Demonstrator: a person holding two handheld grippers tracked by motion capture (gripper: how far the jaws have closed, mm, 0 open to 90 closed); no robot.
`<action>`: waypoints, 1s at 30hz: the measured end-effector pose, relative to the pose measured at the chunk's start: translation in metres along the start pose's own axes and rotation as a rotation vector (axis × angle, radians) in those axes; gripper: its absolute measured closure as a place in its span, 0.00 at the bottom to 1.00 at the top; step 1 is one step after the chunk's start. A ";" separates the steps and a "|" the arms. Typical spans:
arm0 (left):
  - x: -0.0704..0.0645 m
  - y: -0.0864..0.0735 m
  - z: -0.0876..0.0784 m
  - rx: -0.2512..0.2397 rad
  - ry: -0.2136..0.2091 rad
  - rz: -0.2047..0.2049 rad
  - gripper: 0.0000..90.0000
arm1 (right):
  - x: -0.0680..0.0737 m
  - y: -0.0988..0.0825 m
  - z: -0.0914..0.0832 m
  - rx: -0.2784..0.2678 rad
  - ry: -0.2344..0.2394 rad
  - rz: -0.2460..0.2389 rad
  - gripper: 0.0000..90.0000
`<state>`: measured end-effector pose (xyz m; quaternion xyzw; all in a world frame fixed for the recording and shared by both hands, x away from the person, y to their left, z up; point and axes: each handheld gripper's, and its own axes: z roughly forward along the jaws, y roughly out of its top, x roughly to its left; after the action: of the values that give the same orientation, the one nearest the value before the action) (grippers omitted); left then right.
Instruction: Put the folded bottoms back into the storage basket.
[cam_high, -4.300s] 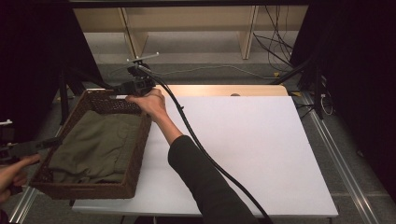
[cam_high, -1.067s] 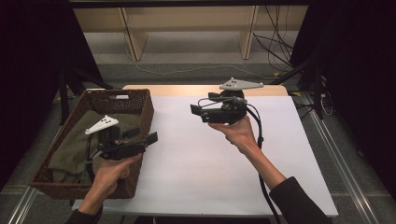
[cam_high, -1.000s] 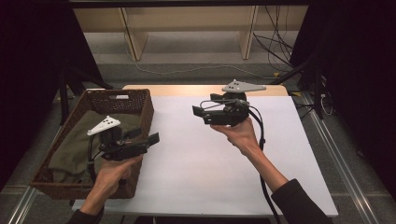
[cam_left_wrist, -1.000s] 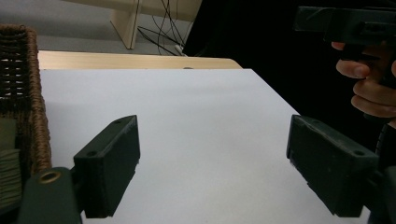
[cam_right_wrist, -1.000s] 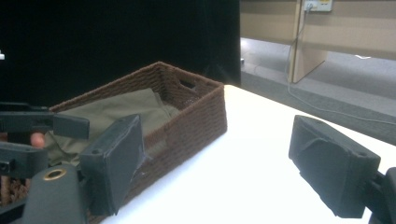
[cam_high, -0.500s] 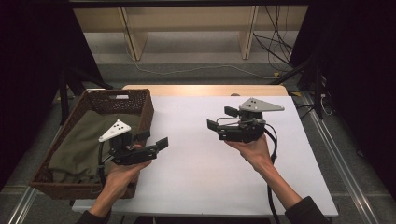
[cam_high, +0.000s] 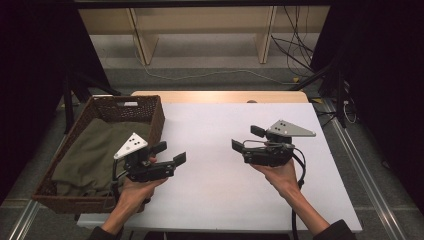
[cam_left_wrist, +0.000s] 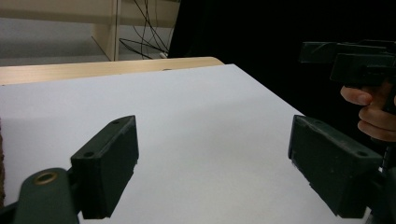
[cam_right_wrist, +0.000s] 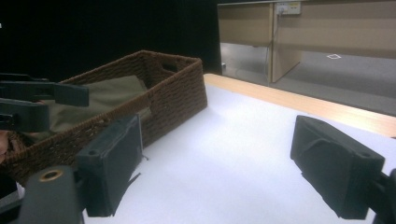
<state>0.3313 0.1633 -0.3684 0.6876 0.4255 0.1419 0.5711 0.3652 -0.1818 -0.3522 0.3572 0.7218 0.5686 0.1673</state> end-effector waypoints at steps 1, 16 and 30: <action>0.000 -0.001 0.001 -0.002 0.001 0.006 0.18 | 0.000 -0.001 -0.001 0.002 -0.001 -0.002 0.19; -0.006 -0.013 0.006 -0.010 -0.016 0.056 0.17 | 0.004 -0.026 -0.022 -0.009 -0.022 -0.019 0.18; -0.011 -0.026 0.010 -0.002 -0.019 0.105 0.17 | 0.008 -0.045 -0.036 -0.014 -0.040 -0.035 0.17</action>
<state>0.3205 0.1476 -0.3913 0.7096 0.3831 0.1655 0.5678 0.3215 -0.2054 -0.3824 0.3545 0.7205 0.5635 0.1940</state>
